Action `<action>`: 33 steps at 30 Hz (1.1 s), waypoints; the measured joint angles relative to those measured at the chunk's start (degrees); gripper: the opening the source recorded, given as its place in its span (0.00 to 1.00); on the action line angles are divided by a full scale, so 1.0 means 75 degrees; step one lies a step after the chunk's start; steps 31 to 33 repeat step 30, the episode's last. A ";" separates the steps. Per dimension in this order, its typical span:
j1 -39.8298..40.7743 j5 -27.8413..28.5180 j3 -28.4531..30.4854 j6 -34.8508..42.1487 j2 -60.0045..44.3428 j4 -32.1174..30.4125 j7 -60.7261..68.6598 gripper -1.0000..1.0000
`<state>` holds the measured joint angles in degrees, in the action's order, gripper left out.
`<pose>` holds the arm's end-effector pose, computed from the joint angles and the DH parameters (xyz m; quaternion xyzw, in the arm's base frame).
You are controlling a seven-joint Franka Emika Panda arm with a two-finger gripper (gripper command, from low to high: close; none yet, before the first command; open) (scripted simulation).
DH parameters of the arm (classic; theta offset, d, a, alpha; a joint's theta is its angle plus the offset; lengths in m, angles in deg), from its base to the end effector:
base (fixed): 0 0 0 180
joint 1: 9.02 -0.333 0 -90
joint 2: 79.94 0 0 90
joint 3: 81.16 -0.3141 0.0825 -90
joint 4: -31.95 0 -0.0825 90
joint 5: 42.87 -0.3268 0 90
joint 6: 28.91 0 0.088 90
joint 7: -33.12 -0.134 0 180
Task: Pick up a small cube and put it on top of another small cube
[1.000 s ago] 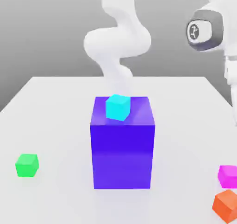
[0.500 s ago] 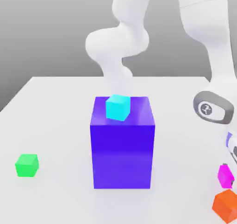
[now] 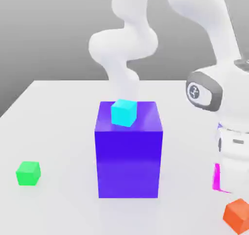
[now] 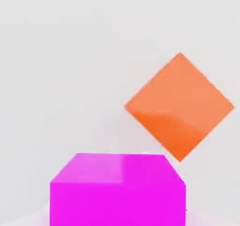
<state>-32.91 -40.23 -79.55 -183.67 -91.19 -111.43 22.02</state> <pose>0.4115 0.1694 0.2313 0.9929 0.1184 0.0047 0.0117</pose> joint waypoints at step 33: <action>0.5724 -0.1989 0.2670 -0.0882 0.0099 -0.1142 -0.2345 1.00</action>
